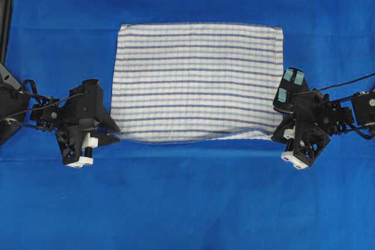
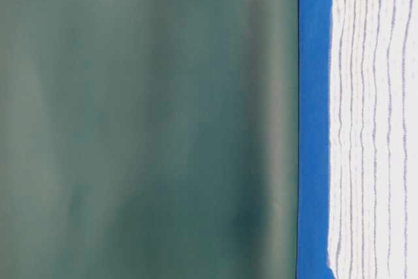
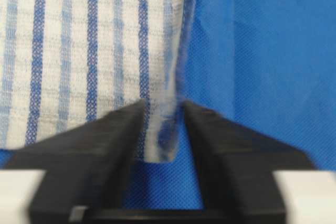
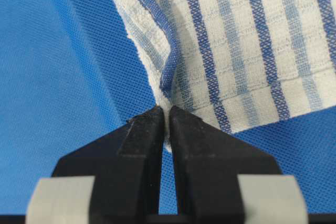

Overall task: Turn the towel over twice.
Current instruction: 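Open both grippers and pull them back outward from the towel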

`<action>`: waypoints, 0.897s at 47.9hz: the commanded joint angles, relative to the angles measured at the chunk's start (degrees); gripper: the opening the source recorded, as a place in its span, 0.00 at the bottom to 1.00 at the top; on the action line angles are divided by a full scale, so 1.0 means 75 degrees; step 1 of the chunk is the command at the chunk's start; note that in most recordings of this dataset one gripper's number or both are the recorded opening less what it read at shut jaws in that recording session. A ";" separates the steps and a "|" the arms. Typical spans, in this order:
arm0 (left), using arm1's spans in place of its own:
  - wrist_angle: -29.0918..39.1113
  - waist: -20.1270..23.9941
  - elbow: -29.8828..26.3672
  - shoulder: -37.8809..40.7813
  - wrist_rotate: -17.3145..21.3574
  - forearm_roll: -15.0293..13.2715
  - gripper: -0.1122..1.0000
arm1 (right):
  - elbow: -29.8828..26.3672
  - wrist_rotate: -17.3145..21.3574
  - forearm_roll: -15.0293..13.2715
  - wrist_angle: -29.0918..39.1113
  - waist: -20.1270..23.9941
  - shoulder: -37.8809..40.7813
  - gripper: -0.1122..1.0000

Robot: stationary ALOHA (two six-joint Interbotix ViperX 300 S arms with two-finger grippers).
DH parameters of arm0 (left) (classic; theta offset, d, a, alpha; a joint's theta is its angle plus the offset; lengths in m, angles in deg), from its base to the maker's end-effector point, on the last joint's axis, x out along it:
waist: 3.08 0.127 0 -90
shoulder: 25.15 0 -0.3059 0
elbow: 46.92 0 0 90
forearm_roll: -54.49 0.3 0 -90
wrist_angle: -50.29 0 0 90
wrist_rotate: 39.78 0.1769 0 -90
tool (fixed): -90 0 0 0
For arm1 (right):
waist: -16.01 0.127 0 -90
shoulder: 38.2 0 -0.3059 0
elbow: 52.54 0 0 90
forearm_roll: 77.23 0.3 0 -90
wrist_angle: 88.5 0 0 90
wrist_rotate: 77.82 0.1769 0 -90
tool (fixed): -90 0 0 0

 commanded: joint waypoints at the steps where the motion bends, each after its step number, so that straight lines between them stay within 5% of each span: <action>1: 0.0000 -0.0035 -0.0152 -0.0117 0.0012 -0.0012 0.45 | -0.0141 0.0000 -0.0035 -0.0012 0.0035 -0.0352 0.17; 11: 0.0809 -0.0035 -0.0434 -0.0586 0.0164 -0.0012 0.77 | -0.0305 -0.0059 -0.0316 0.0609 0.0035 -0.1078 0.68; 23: 0.1840 0.0152 -0.0797 -0.1734 0.0621 0.0000 0.76 | -0.0703 -0.0047 -0.1805 0.1488 0.0000 -0.2402 0.61; 43: 0.1688 0.1172 -0.0223 -0.4535 0.1723 0.0000 0.76 | -0.0246 -0.0047 -0.3867 0.1230 -0.0996 -0.4945 0.61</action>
